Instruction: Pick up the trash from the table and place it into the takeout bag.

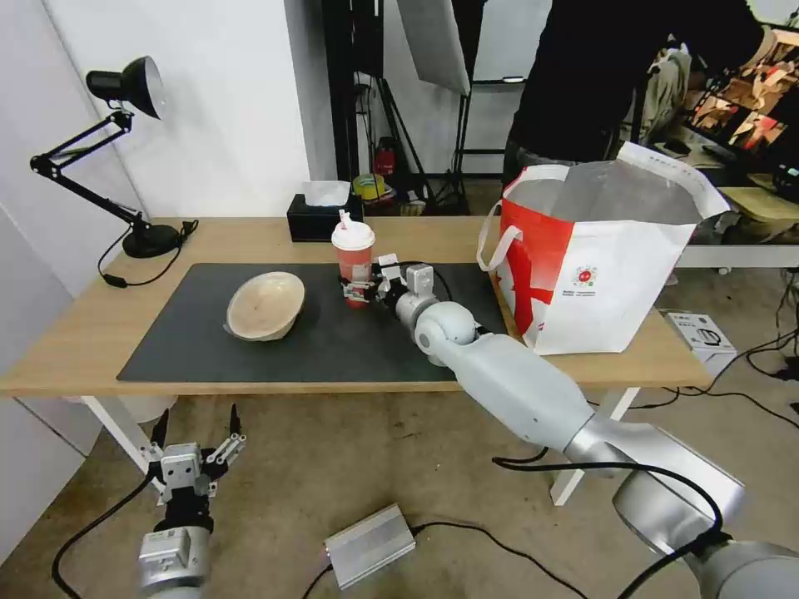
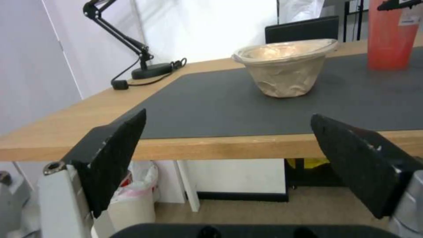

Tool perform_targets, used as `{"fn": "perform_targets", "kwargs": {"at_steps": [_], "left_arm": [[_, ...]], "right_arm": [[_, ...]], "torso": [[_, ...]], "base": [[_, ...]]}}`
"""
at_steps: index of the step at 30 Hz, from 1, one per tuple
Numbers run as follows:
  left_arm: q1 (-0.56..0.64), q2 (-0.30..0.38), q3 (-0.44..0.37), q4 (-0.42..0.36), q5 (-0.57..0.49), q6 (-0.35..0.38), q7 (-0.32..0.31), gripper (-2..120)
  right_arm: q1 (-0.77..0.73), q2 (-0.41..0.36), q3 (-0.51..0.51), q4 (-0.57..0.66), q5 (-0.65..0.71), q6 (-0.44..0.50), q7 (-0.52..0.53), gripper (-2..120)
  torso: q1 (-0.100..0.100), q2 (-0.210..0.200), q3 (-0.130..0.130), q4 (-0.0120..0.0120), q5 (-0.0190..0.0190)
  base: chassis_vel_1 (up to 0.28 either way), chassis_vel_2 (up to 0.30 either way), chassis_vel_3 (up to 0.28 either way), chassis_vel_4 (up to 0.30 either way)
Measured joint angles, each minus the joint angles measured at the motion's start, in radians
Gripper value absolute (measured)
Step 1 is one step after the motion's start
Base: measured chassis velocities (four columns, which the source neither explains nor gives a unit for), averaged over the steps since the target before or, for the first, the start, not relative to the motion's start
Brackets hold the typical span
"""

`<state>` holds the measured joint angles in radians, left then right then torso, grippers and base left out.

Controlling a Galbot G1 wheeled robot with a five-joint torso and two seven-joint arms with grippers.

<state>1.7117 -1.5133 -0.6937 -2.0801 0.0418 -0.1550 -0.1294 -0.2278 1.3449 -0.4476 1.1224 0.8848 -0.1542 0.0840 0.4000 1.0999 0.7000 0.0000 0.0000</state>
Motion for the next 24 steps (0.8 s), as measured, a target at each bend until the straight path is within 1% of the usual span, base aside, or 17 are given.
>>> {"fn": "perform_targets", "kwargs": {"at_steps": [14,24], "left_arm": [[-0.003,0.0,0.0,0.002,-0.001,0.0,0.0,100],[-0.008,0.001,0.003,0.009,-0.002,-0.001,0.0,100]], "right_arm": [[0.015,0.031,-0.003,-0.047,-0.008,0.012,-0.014,100],[0.028,0.057,0.0,-0.107,-0.026,0.03,-0.031,100]], "torso": [[0.0,0.0,0.0,0.0,0.0],[0.0,0.0,0.0,0.0,-0.0001]], "base": [[0.0,0.0,0.0,0.0],[0.0,0.0,0.0,0.0]]}}
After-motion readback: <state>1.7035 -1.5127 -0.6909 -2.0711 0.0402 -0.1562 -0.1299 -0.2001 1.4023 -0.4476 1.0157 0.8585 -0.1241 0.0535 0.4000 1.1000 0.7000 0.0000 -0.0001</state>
